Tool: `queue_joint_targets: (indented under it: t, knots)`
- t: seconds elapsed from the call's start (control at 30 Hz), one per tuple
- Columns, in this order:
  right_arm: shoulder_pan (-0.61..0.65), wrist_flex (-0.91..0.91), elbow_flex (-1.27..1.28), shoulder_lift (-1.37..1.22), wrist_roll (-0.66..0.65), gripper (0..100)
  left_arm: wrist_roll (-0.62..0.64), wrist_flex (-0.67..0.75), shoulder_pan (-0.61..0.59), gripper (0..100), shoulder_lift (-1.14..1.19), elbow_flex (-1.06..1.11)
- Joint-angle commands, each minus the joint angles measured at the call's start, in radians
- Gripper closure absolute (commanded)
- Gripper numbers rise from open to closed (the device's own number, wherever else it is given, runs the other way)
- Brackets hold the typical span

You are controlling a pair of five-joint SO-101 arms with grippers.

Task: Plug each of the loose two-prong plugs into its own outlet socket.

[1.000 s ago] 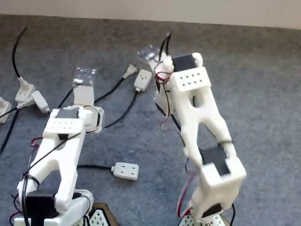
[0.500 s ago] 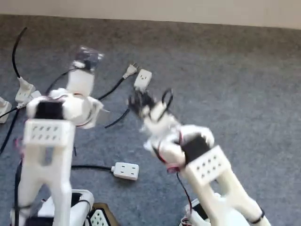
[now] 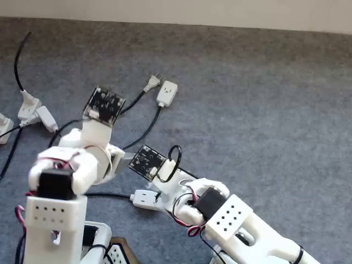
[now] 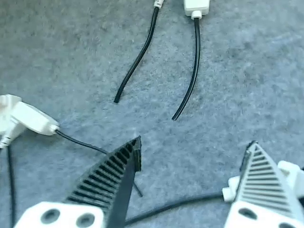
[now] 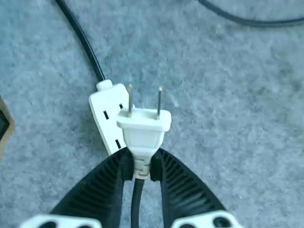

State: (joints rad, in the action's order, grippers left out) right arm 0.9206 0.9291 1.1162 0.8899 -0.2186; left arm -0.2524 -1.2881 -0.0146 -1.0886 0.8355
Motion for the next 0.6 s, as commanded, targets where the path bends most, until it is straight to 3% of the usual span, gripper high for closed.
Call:
queue_joint_targets:
  t: [0.0, 0.27, 0.57]
  knots:
    - [0.008, -0.024, -0.008, 0.025, 0.015, 99.3, 0.071, 0.109, 0.024, 66, -0.090, 0.133]
    - [0.013, -0.099, 0.004, 0.024, 0.061, 99.3, 0.121, 0.124, 0.127, 66, -0.243, 0.228]
    - [0.010, -0.096, -0.001, 0.024, 0.077, 99.3, 0.118, 0.172, 0.136, 66, -0.298, 0.349]
